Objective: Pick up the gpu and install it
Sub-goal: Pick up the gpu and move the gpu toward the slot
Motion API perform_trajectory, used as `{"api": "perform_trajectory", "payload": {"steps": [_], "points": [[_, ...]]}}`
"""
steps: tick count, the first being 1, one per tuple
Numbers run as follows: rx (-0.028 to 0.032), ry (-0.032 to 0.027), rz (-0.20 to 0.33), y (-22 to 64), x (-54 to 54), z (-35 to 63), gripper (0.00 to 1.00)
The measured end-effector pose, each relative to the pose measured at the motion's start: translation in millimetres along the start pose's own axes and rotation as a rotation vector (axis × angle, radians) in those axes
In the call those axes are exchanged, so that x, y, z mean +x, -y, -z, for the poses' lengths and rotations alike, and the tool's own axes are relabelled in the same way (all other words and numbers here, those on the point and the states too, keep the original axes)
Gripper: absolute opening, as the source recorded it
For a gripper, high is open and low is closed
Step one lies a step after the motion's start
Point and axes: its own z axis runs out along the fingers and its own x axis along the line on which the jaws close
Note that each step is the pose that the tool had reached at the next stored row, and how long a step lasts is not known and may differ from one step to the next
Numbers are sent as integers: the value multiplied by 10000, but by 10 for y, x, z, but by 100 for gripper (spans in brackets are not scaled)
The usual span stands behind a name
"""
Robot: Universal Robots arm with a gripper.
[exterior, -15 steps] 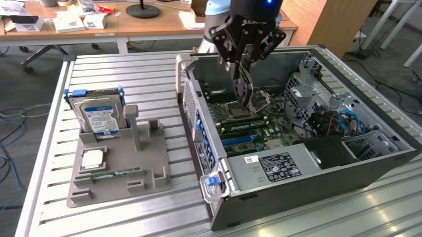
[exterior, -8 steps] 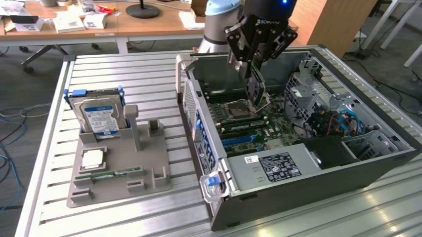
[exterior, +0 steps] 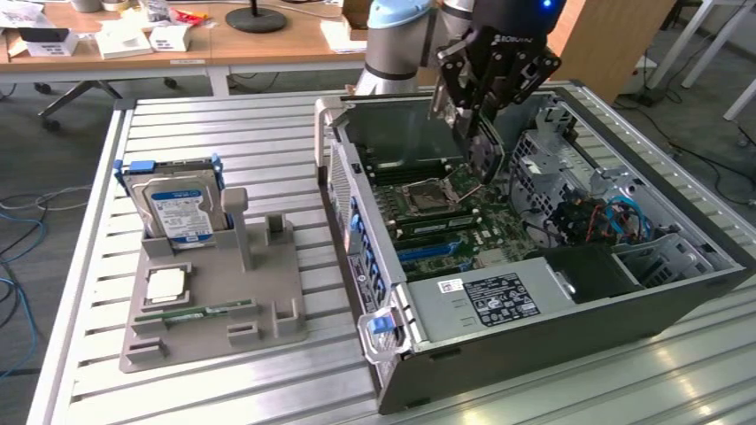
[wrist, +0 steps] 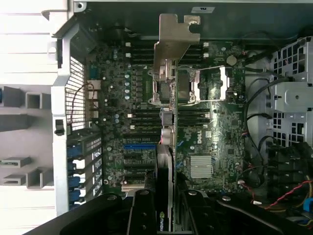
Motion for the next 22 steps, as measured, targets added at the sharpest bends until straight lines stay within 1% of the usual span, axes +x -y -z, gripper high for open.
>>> {"api": "perform_trajectory", "payload": {"steps": [2,4,10,12,16,22], "points": [[0,-9,0,-4,-84,-1,26],[1,-14,0,-8,-144,-2,26],[1,-13,-2,-9,-157,-2,26],[1,-14,1,-11,-178,-3,26],[0,-13,1,-17,-306,-5,26],[0,-14,3,-30,-568,-9,26]]}}
